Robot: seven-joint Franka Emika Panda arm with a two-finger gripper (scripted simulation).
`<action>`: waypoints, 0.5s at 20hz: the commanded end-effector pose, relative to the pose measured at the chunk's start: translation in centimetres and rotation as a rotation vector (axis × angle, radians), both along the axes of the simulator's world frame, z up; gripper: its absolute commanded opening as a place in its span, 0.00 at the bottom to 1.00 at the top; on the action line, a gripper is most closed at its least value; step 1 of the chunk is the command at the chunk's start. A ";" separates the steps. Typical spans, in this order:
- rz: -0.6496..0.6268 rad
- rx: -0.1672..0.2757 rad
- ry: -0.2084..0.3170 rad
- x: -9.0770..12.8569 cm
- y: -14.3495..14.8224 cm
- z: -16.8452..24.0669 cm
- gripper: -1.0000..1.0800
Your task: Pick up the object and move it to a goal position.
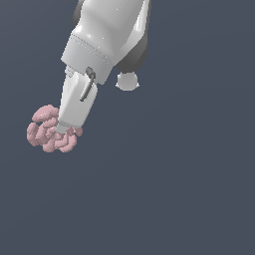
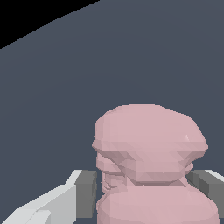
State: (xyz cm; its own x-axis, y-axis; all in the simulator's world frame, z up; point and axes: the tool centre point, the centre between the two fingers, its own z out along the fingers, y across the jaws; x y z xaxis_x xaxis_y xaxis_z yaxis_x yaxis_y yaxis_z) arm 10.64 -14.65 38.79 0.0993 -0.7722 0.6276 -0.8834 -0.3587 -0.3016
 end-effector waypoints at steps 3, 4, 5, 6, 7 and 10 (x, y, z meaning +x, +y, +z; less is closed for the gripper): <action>-0.065 -0.035 -0.063 -0.1 -0.2 3.1 0.00; -0.079 -0.043 -0.076 -0.1 -0.3 3.8 0.00; -0.093 -0.050 -0.089 -0.2 -0.3 4.5 0.00; -0.106 -0.057 -0.101 -0.2 -0.3 5.1 0.00; -0.119 -0.064 -0.113 -0.3 -0.3 5.7 0.00; -0.153 -0.082 -0.144 -0.5 -0.3 7.3 0.00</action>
State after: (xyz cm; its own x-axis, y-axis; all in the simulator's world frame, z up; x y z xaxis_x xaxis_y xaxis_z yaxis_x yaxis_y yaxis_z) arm 10.26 -14.96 45.22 -0.0847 -0.7258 0.6827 -0.8814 -0.2649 -0.3910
